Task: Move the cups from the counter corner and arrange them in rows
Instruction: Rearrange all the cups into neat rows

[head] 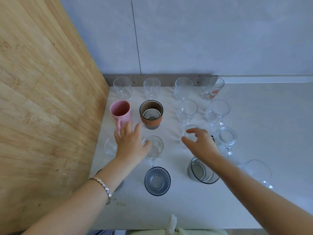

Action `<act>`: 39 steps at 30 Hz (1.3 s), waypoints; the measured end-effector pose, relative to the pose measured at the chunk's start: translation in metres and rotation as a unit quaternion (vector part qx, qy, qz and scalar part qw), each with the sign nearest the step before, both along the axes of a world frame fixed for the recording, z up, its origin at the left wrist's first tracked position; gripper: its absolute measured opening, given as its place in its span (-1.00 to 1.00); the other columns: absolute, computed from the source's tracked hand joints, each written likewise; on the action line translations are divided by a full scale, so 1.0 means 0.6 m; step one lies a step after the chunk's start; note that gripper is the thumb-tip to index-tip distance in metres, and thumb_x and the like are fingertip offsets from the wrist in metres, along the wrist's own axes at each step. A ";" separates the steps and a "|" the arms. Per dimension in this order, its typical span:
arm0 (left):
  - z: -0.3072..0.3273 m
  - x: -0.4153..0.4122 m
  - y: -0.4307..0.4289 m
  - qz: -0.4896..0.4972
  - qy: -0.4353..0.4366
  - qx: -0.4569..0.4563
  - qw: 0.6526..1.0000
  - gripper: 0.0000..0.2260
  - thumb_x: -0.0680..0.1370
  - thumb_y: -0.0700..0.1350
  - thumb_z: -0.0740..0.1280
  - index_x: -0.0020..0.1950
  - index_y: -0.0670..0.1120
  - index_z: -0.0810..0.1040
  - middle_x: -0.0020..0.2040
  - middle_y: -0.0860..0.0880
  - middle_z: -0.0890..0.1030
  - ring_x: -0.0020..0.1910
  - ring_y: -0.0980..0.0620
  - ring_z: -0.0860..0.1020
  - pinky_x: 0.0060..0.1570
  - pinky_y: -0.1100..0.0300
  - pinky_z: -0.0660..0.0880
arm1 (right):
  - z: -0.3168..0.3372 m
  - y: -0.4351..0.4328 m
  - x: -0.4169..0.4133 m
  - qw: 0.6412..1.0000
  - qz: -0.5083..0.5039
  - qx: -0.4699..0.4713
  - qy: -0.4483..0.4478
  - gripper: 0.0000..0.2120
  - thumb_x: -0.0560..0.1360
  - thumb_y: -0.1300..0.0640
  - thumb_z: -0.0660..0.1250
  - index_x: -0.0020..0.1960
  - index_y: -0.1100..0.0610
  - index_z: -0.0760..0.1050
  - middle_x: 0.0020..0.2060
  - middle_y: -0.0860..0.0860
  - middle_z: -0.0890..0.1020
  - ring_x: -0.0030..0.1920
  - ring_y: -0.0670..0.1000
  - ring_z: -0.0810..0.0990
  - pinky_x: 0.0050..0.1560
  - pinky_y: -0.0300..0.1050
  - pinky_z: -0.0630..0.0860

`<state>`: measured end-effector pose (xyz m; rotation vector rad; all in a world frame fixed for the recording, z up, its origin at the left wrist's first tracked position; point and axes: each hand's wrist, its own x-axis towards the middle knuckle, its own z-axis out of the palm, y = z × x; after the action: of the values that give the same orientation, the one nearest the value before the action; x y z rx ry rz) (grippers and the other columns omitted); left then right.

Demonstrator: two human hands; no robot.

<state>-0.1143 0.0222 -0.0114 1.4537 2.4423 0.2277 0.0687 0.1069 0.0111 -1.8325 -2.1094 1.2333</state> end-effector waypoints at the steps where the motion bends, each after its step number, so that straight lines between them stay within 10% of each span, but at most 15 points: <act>1: 0.001 0.019 0.013 -0.037 -0.015 0.016 0.999 -0.46 0.50 0.01 0.27 0.44 -0.09 0.23 0.44 -0.10 0.23 0.47 -0.11 0.17 0.42 0.01 0.08 | 0.002 0.012 0.025 1.000 -0.003 0.010 -0.006 -0.63 0.50 0.04 0.30 0.29 0.08 0.45 0.32 0.07 0.41 0.16 0.04 0.50 0.09 -0.20 0.34; 14: -0.024 0.193 0.188 -0.251 -0.048 -0.184 0.949 -0.24 0.44 -0.08 0.34 0.52 0.09 -0.02 0.54 -0.01 0.06 0.42 -0.18 0.23 0.28 -0.01 0.33 | -0.043 0.108 0.180 0.993 -0.002 0.013 -0.113 -0.19 0.37 0.01 0.45 0.50 -0.02 0.10 0.40 0.07 0.26 0.35 0.18 0.32 0.31 0.01 0.35; 24: -0.040 0.186 0.163 -0.060 -0.029 -0.197 0.978 -0.26 0.45 0.30 0.21 0.48 -0.04 0.05 0.40 -0.16 0.24 0.30 -0.20 0.42 0.14 0.02 0.42 | -0.065 0.100 0.202 0.989 0.048 0.028 -0.139 -0.29 0.38 -0.17 0.42 0.41 0.02 0.24 0.28 0.04 0.39 0.22 0.11 0.50 0.15 -0.10 0.43; 39: -0.055 0.172 0.153 -0.133 -0.143 -0.135 0.971 -0.25 0.40 0.08 0.39 0.49 0.14 0.07 0.37 -0.04 0.29 0.27 -0.13 0.46 0.16 0.04 0.46 | -0.059 0.132 0.239 0.993 0.084 0.012 -0.083 -0.30 0.31 0.09 0.48 0.39 -0.01 0.30 0.29 -0.04 0.46 0.22 0.01 0.49 0.07 -0.25 0.36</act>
<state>-0.0113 0.1143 -0.0445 1.4885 1.9418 0.0406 0.2121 0.1863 -0.0242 -1.8391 -2.3988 1.1158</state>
